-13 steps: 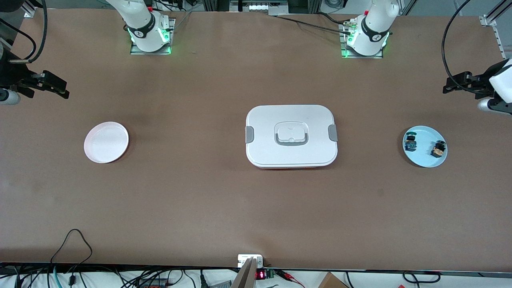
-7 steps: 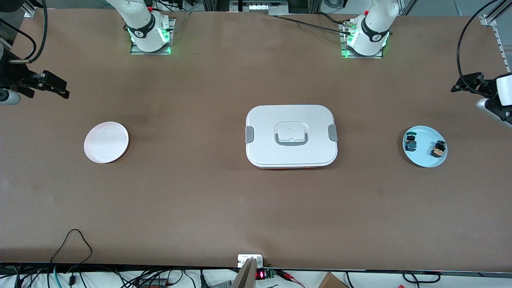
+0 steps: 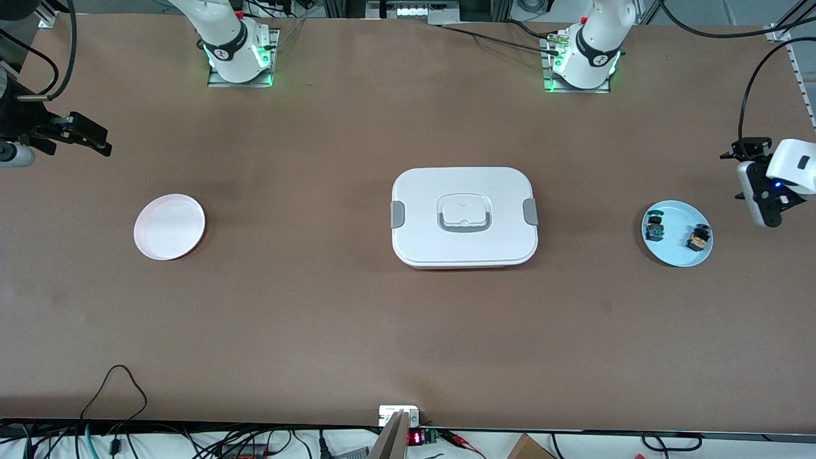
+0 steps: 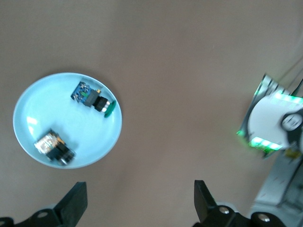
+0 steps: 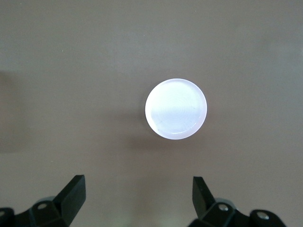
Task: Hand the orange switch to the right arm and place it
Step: 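Lower the open left gripper over the orange switch on the plate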
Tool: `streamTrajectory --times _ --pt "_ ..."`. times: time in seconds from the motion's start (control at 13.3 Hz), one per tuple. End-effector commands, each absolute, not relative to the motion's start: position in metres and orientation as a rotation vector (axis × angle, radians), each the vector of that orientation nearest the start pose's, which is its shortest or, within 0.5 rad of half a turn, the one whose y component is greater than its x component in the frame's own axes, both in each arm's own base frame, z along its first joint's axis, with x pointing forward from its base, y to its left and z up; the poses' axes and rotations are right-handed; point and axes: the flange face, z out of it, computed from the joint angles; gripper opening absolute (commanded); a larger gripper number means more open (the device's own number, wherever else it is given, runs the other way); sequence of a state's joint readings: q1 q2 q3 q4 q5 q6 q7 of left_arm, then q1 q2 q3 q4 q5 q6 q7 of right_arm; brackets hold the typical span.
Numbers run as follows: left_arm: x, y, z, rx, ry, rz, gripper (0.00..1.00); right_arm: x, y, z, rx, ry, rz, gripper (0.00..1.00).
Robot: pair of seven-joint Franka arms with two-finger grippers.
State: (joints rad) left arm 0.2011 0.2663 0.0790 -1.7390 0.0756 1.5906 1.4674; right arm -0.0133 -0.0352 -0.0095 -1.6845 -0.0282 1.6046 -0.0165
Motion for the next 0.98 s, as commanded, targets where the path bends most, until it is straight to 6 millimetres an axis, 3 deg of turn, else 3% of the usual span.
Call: streamTrajectory --times 0.0,0.38,0.53,0.75,0.91 --pt "0.553 0.177 0.377 -2.541 2.164 0.513 0.99 0.536 -0.016 0.595 -3.169 0.012 0.074 1.00" --pt "0.546 0.197 0.330 -2.150 2.553 0.360 0.99 0.536 -0.016 0.595 -3.169 0.012 0.074 1.00" --pt "0.545 0.217 0.314 -1.973 2.681 0.299 0.99 0.536 -0.017 0.595 -3.168 0.015 0.076 1.00" --pt "0.544 0.257 0.277 -1.822 2.742 0.216 0.99 0.535 -0.018 0.595 -3.168 0.017 0.084 1.00" --pt "0.545 0.264 0.256 -1.822 2.731 0.203 0.99 0.535 -0.018 0.595 -3.168 0.017 0.084 1.00"
